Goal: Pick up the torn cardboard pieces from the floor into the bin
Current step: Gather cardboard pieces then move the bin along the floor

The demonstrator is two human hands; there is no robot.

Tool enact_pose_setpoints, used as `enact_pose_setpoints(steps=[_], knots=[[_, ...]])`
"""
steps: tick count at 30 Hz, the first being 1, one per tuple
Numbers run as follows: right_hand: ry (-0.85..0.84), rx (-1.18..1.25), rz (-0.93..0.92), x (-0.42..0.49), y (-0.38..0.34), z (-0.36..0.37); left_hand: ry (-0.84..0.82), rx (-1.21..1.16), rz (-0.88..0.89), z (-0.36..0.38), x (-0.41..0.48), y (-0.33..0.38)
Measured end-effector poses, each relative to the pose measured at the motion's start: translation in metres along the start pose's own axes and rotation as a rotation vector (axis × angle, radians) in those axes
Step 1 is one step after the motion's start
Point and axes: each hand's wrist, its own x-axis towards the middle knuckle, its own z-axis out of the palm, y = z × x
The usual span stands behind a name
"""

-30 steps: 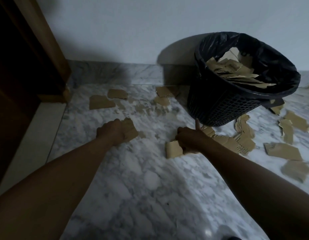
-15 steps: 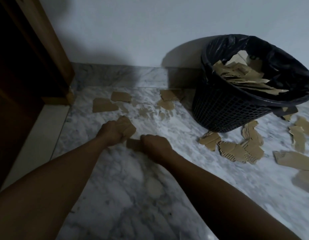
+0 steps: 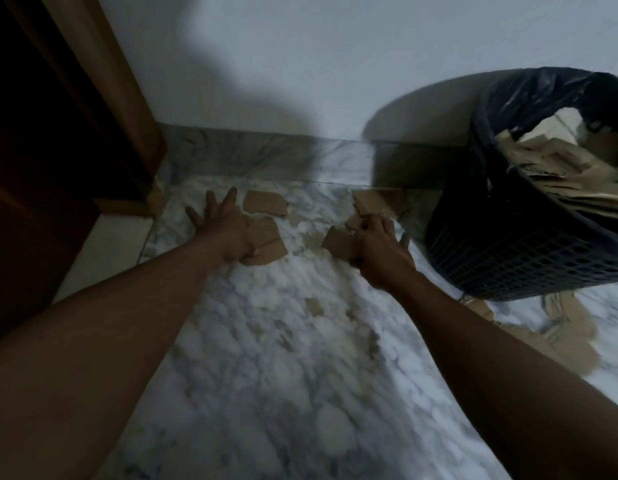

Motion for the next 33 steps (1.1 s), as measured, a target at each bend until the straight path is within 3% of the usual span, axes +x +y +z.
enact_pose_setpoints(steps=[4, 7, 14, 21, 28, 33], knots=[[-0.124, 0.268, 0.179, 0.038, 0.009, -0.004, -0.165, -0.059, -0.011, -0.012, 0.023, 0.003], [-0.175, 0.191, 0.17, 0.046, 0.006, -0.007, -0.223, -0.064, -0.031, -0.015, 0.03, 0.002], [-0.149, 0.114, 0.066, 0.016, -0.02, -0.015, -0.115, -0.106, -0.158, 0.007, 0.012, 0.001], [-0.134, -0.046, -0.179, -0.026, -0.054, -0.01, 0.023, -0.219, -0.068, 0.02, -0.046, 0.011], [-0.246, -0.065, -0.248, -0.026, -0.051, -0.013, 0.061, -0.378, 0.147, 0.023, -0.076, 0.009], [-0.315, -0.087, -0.259, -0.022, -0.054, -0.012, 0.08, -0.348, 0.128, 0.017, -0.072, 0.016]])
